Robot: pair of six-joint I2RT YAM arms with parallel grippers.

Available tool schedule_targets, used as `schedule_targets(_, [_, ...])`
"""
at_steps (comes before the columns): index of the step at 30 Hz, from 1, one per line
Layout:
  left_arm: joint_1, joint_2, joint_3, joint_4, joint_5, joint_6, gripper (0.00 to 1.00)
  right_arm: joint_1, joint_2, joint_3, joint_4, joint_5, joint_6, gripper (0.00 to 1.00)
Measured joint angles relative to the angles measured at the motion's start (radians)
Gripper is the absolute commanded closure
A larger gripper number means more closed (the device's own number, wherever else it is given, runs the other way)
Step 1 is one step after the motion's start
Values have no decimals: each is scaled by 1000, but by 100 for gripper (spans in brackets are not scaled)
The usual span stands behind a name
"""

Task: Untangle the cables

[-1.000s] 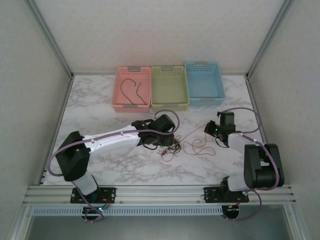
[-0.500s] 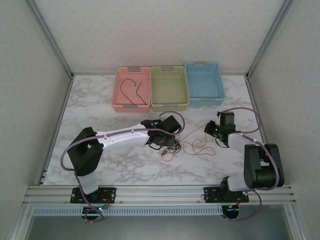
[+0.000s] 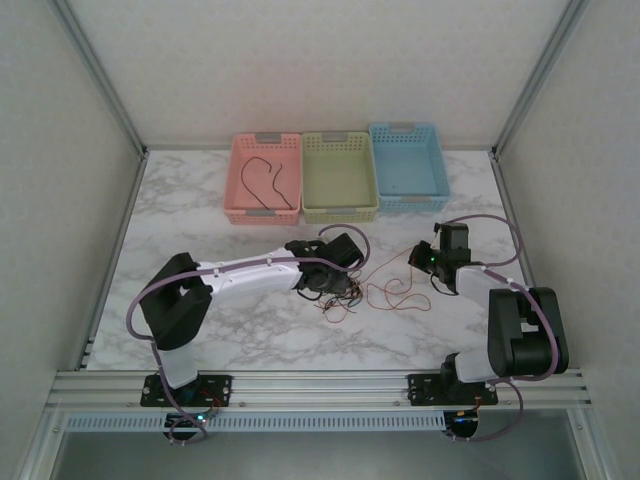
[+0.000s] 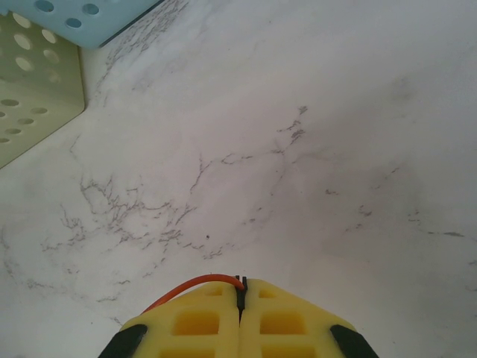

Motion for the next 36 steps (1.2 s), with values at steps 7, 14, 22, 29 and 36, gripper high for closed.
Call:
schedule_targets(7, [0,9,1,-9,-1,10,84,0,2,0,-6,0,0,100])
schedule_targets(14, [0,8,1,-14,-12,19,100,1,2,0,-6,-3,0,100])
schedule_targets(22, [11,-93,-54,-16,-24,18,100,62,-2,0,-1,-26,-28,70])
schedule_targets(29, [62,-237,-130,-23,-36,19,100,227,-68,3,68,-127,-84,45])
schedule_targets(36, [109,-319,-196,-26,-54,19,100,404,-169,40,105,-215,-166,42])
